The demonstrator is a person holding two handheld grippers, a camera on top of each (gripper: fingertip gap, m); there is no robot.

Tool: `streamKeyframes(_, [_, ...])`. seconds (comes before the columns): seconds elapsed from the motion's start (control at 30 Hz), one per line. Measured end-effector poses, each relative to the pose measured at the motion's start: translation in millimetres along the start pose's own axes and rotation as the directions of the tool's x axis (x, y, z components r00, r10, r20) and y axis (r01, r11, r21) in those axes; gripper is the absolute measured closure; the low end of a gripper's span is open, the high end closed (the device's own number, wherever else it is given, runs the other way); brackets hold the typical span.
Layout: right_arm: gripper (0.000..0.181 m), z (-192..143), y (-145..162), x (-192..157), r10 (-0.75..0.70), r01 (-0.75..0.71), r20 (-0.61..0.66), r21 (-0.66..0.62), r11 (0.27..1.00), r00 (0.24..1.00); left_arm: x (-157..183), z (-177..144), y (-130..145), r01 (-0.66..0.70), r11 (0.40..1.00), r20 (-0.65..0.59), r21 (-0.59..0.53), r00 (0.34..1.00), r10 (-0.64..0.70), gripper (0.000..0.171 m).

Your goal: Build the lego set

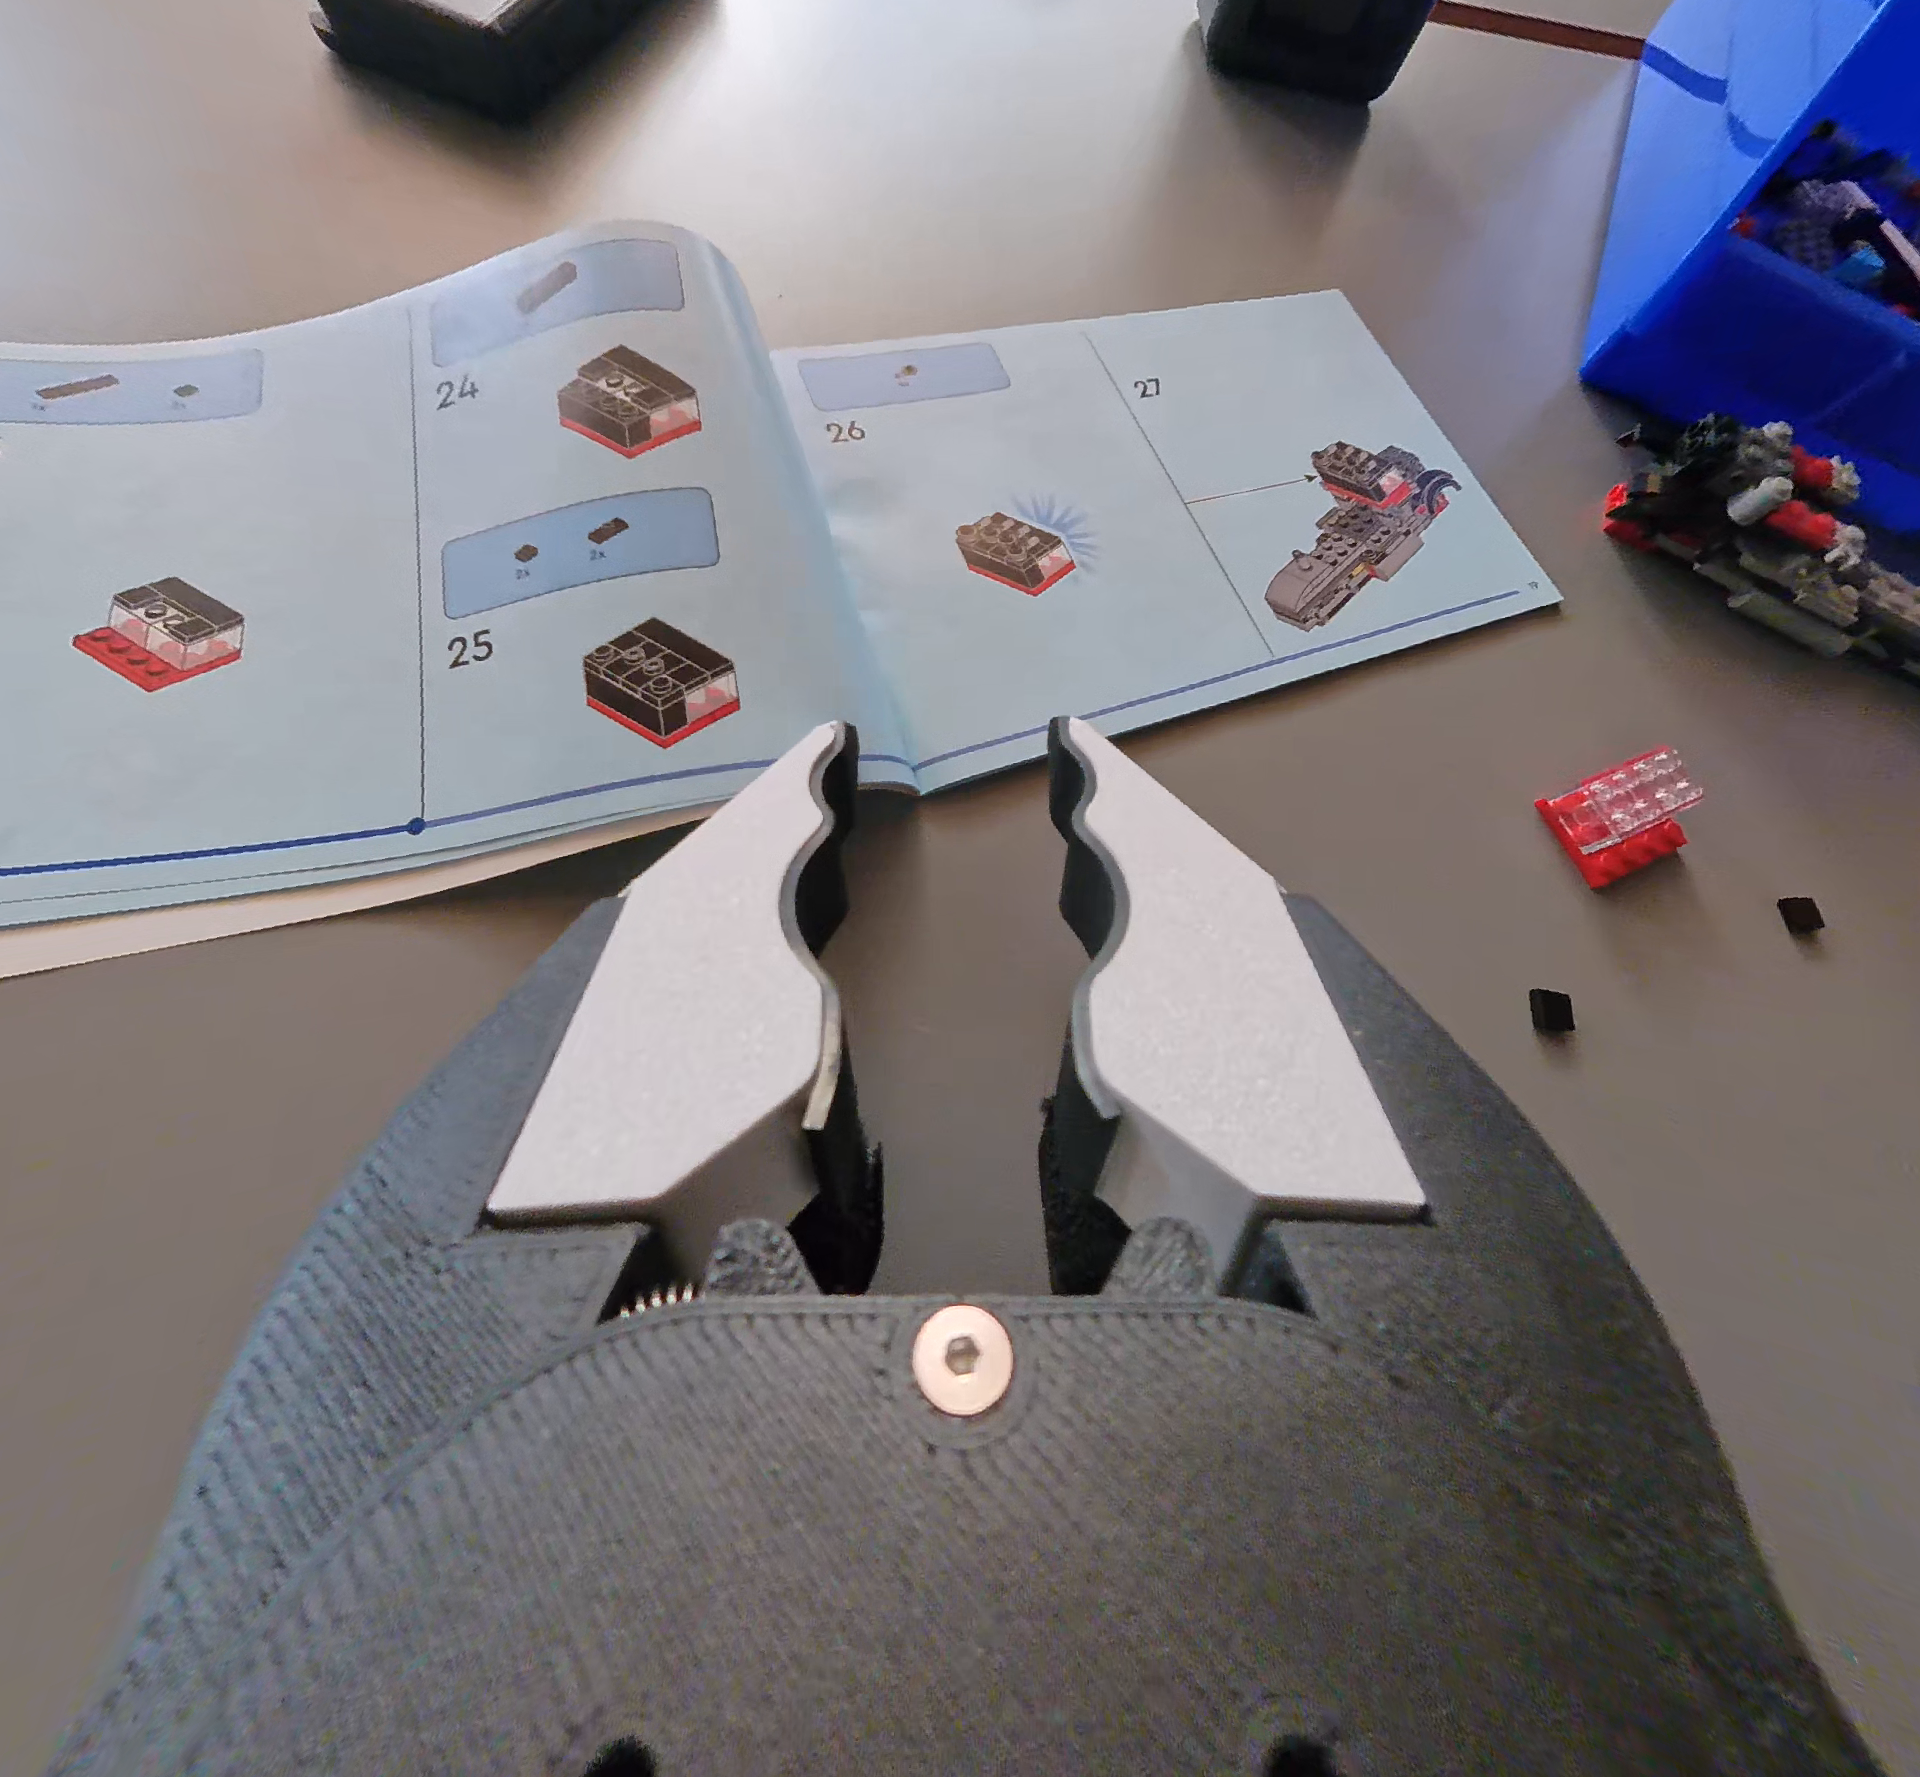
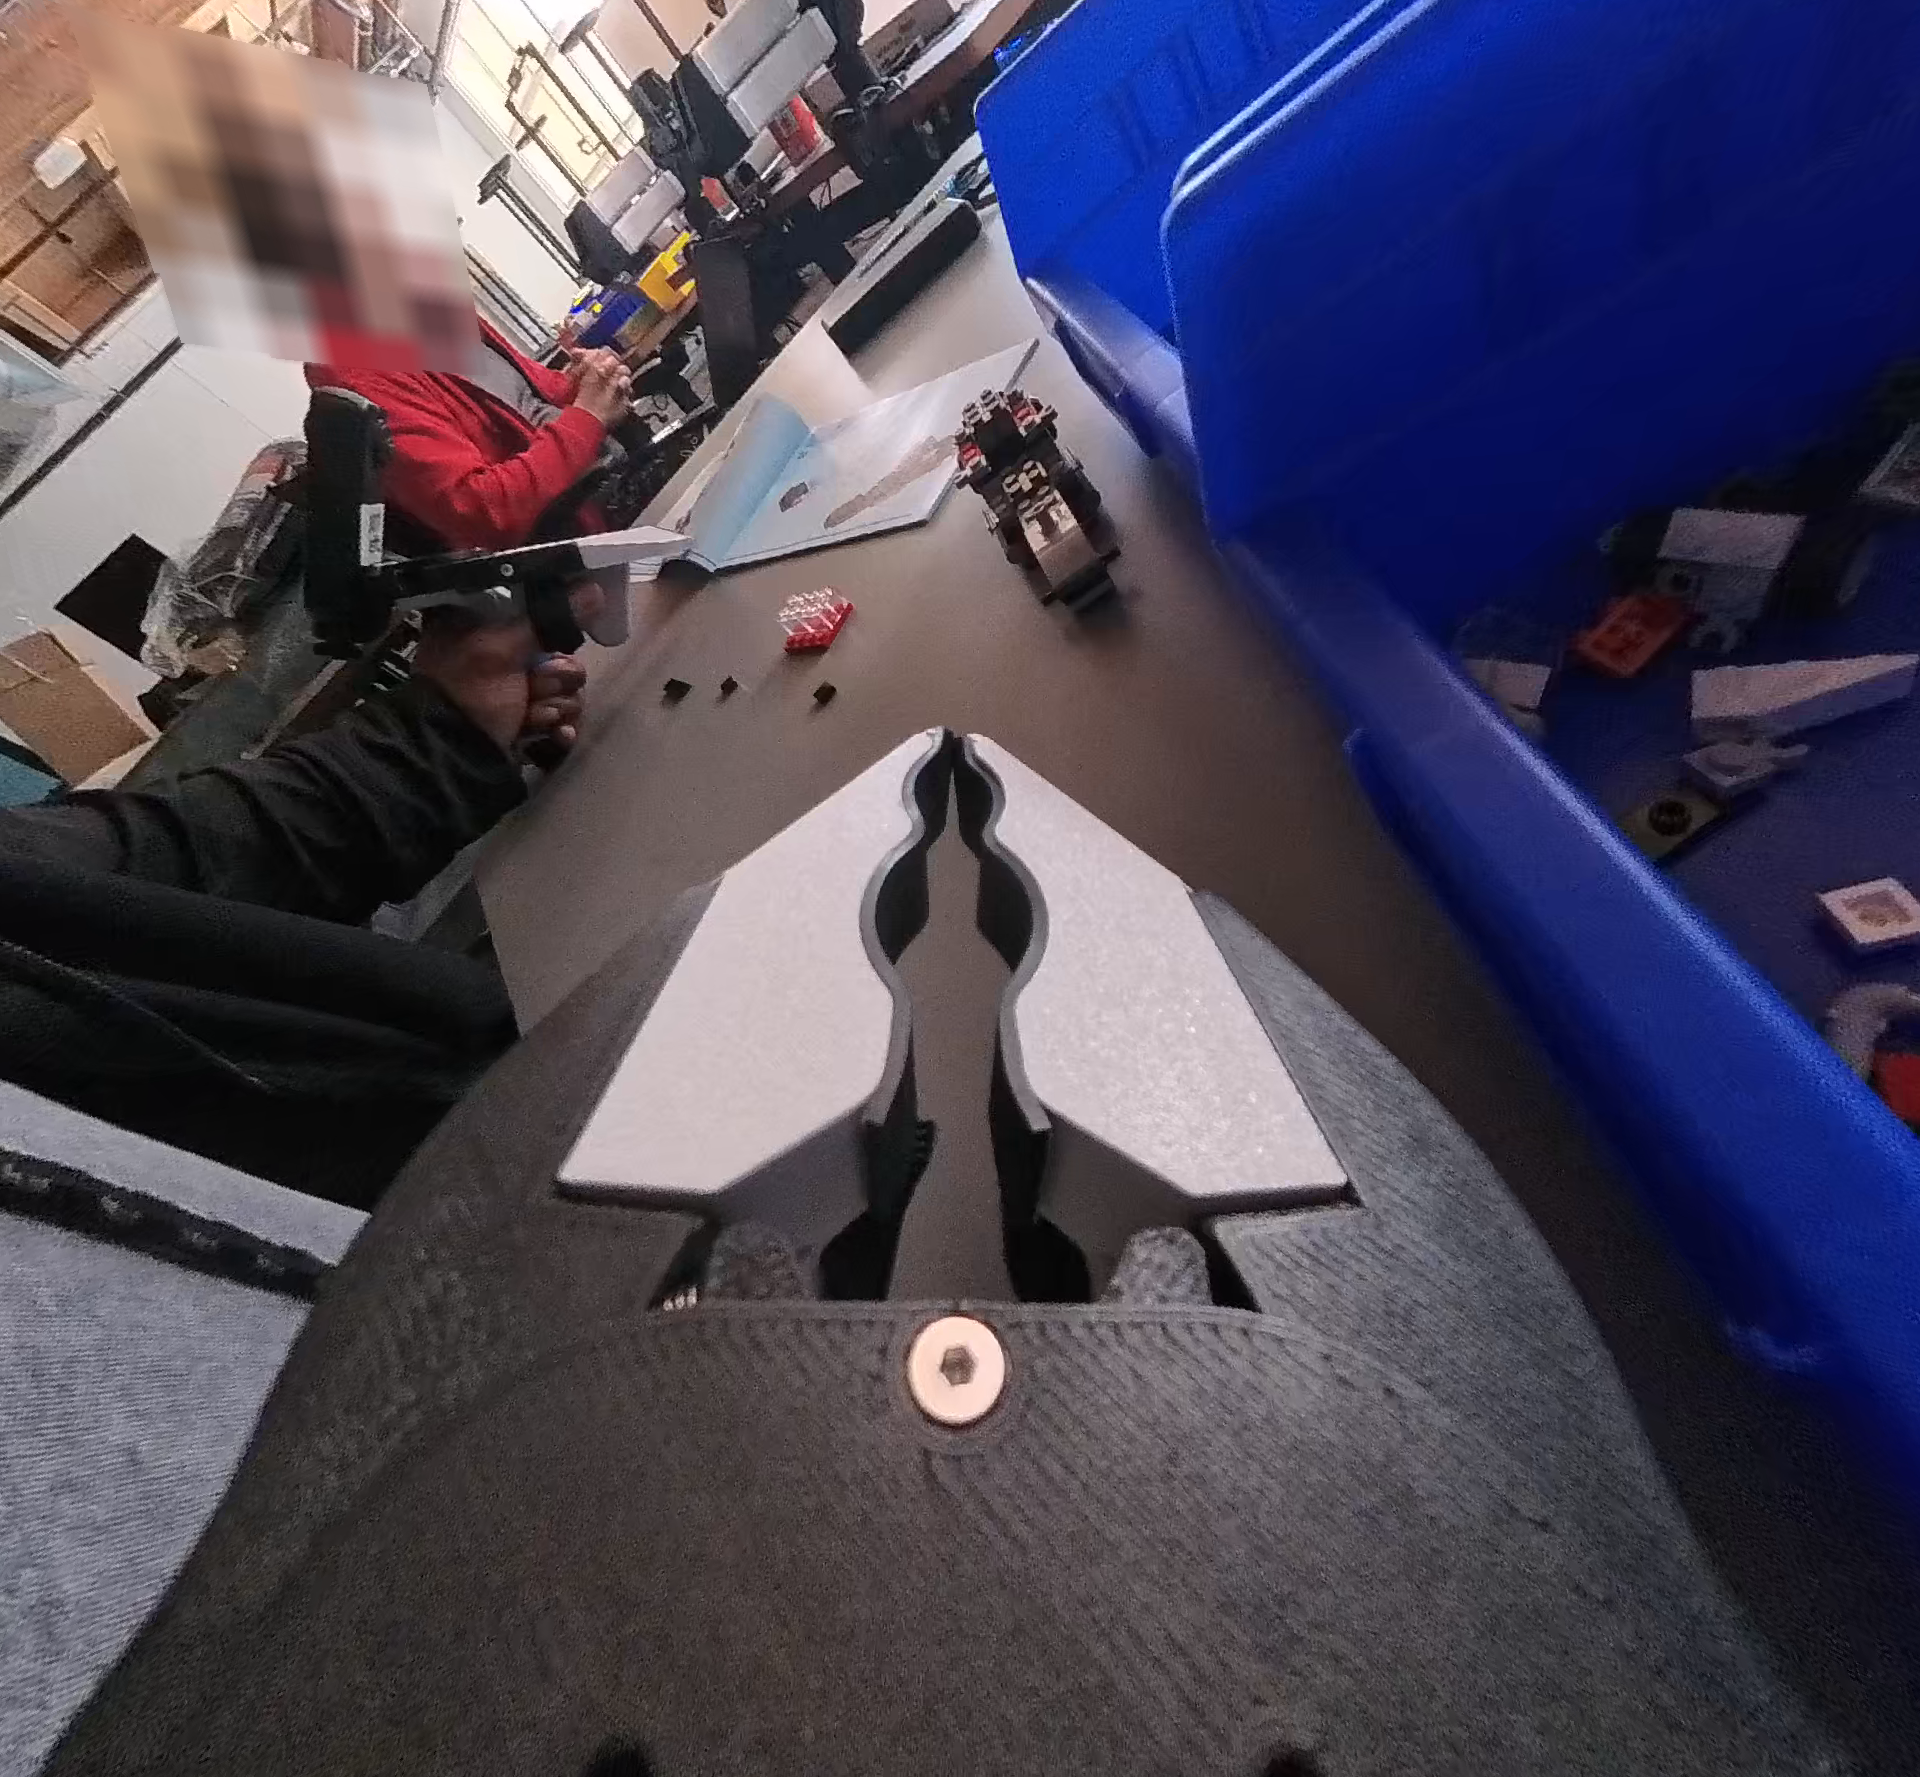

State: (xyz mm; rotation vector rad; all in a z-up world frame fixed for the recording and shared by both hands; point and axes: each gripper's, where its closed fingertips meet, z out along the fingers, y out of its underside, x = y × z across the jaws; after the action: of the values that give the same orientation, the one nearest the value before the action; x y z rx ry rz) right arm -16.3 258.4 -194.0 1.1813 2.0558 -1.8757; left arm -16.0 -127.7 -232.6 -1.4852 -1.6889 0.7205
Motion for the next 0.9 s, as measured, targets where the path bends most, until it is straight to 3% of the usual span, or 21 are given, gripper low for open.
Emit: streamKeyframes(0.9, [0.180,0.5,0.4,3.2,-0.027,0.027,-0.048,0.000,1.000,0.998,1.8,-0.3,-0.3,-0.016,1.000,-0.001,0.004,1.000,0.016,0.134])
